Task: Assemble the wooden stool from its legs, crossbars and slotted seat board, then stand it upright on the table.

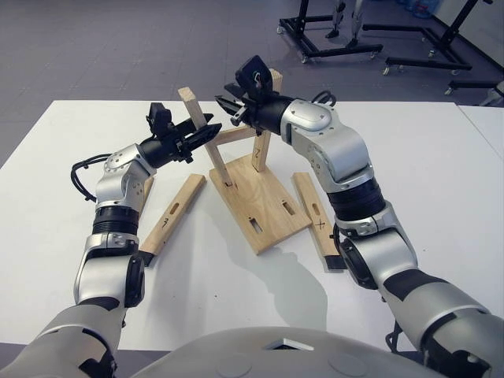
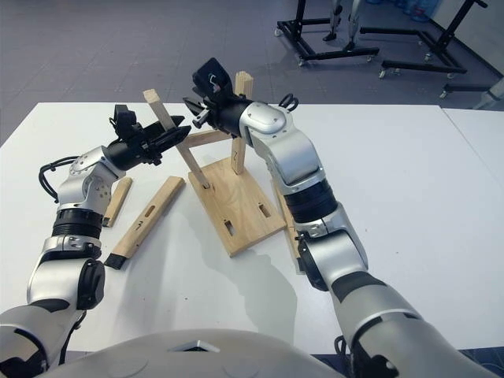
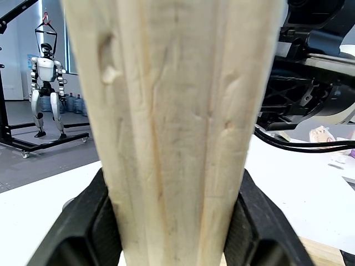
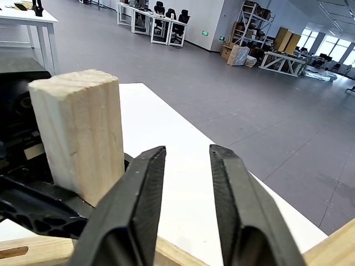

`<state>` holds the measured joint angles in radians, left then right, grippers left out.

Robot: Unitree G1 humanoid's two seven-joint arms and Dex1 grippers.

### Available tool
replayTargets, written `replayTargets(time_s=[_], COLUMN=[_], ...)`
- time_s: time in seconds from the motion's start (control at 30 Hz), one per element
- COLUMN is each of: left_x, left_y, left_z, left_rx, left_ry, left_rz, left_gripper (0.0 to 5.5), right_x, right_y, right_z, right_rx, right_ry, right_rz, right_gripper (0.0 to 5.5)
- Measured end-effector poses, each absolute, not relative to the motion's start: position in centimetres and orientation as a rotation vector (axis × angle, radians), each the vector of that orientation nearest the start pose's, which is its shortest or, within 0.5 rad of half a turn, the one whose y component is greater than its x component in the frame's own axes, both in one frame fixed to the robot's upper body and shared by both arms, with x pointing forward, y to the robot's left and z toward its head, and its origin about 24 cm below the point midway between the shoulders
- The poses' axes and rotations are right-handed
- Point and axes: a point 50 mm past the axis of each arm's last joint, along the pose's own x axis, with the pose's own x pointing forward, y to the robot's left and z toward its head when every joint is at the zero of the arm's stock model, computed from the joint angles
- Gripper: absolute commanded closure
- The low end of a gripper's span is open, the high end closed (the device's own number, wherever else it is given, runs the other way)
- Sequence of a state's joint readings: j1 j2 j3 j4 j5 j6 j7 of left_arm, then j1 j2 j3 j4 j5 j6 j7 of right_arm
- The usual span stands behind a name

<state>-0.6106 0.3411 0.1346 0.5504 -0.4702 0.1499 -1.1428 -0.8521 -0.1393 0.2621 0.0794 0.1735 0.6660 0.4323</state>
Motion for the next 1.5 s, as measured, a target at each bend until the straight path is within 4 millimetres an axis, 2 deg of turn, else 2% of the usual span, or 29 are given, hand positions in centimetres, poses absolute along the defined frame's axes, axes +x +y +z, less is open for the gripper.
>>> replayTargets(time_s=[0.33, 0.43, 0.77, 0.87, 0.97, 1.13, 1.33, 1.47, 1.5], left_x=[33.7, 33.7, 33.7, 33.7, 33.7, 33.7, 33.7, 33.7, 33.7], left_y=[18.1, 18.1, 18.1, 18.1, 18.1, 18.1, 17.9, 17.8, 17.7], left_z=[11.9, 11.9, 11.9, 11.9, 11.9, 11.8, 11.9, 12.0, 12.0], left_rx=[-0.214, -0.214, -0.214, -0.215, -0.215, -0.216, -0.21, -0.201, -0.197], left_ry=[-0.093, -0.093, -0.093, -0.093, -0.093, -0.092, -0.093, -0.085, -0.083], left_rz=[-1.041, -1.041, -1.041, -1.04, -1.04, -1.039, -1.043, -1.048, -1.049], left_gripper=[3.49, 3.49, 3.49, 3.49, 3.49, 3.49, 3.49, 3.49, 3.49], right_x=[34.1, 34.1, 34.2, 34.0, 33.7, 33.5, 33.6, 34.1, 34.0], right_y=[-3.8, -3.5, -3.2, -2.9, -2.8, -2.9, -3.4, -3.8, -3.7], right_z=[17.7, 17.1, 16.7, 16.3, 15.0, 14.4, 15.2, 19.5, 19.9], right_rx=[-0.246, -0.235, -0.225, -0.233, -0.27, -0.304, -0.11, -0.036, -0.024], right_ry=[0.067, 0.082, 0.089, 0.096, 0.126, 0.12, 0.174, 0.074, 0.067], right_rz=[0.816, 0.818, 0.822, 0.829, 0.84, 0.851, 0.839, 0.826, 0.83], right_gripper=[4.36, 4.9, 4.9, 4.9, 4.9, 4.9, 4.9, 4.9, 4.9])
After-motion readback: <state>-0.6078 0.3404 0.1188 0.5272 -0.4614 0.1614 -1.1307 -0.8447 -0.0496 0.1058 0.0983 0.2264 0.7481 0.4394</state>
